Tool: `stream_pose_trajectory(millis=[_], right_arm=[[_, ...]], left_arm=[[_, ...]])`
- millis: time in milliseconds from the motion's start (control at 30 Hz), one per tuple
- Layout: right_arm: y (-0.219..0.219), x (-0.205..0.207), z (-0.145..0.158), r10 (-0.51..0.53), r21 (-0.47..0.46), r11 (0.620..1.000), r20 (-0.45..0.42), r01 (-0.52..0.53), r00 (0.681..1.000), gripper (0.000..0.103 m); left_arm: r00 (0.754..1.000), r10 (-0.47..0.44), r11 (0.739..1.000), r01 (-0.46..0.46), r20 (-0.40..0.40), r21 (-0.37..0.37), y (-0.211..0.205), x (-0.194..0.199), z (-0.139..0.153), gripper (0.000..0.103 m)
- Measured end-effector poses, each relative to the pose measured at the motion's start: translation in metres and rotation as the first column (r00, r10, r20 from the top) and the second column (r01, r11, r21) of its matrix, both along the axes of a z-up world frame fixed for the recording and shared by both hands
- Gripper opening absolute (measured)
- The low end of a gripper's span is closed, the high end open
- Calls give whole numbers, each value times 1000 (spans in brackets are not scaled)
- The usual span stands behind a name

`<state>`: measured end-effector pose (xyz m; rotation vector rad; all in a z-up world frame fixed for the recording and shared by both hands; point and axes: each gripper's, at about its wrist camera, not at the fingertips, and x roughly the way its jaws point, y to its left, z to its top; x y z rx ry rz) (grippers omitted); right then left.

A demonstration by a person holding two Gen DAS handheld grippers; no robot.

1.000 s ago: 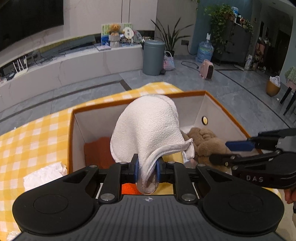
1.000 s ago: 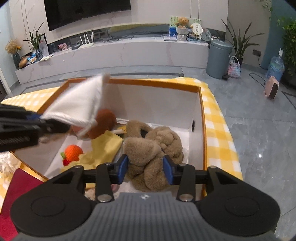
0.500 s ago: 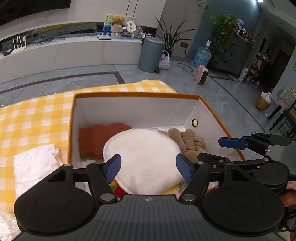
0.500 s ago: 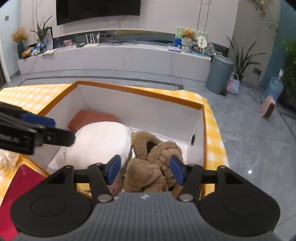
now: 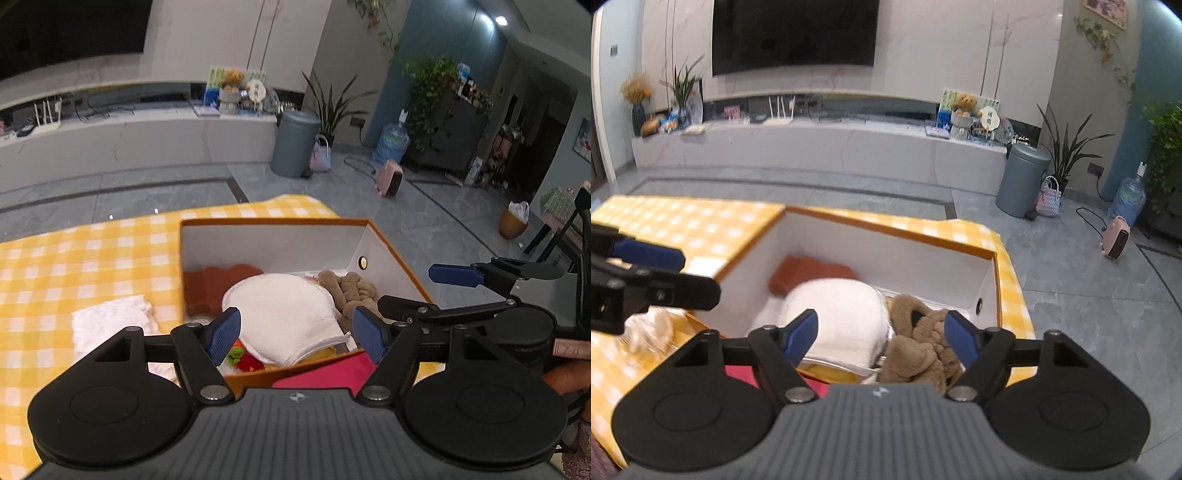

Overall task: Organize soft objects
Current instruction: 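Carry the mitt and plush toy into the orange box and open both tools, then withdraw both tools from the box toward the plastic-wrapped white bundles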

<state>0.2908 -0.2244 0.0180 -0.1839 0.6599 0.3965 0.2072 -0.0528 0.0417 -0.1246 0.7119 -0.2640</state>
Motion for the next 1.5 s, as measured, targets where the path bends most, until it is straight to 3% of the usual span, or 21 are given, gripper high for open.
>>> stream_pose_trajectory(millis=[267,533,900,1100,1300,1500], right_arm=[[7,-44,10,-41,90,995,42,37,998,75],[18,-97,-4,-100,149,985,63,90,993,75],[62,-147,-36,-73,184,982,127,49,989,75],[92,-157,-55,24,172,984,110,-43,994,75],[117,-158,-70,74,196,977,69,-87,995,75],[146,-148,-81,118,159,979,47,-124,992,73]], left_arm=[[993,45,998,-48,105,31,15,-53,4,82],[982,93,994,-100,167,38,39,-85,-5,82],[982,154,988,-156,109,14,98,-117,-38,82],[982,165,985,-169,92,42,120,-135,-56,81],[967,248,969,-247,57,-12,151,-137,-68,81],[956,291,956,-289,33,-53,174,-131,-74,81]])
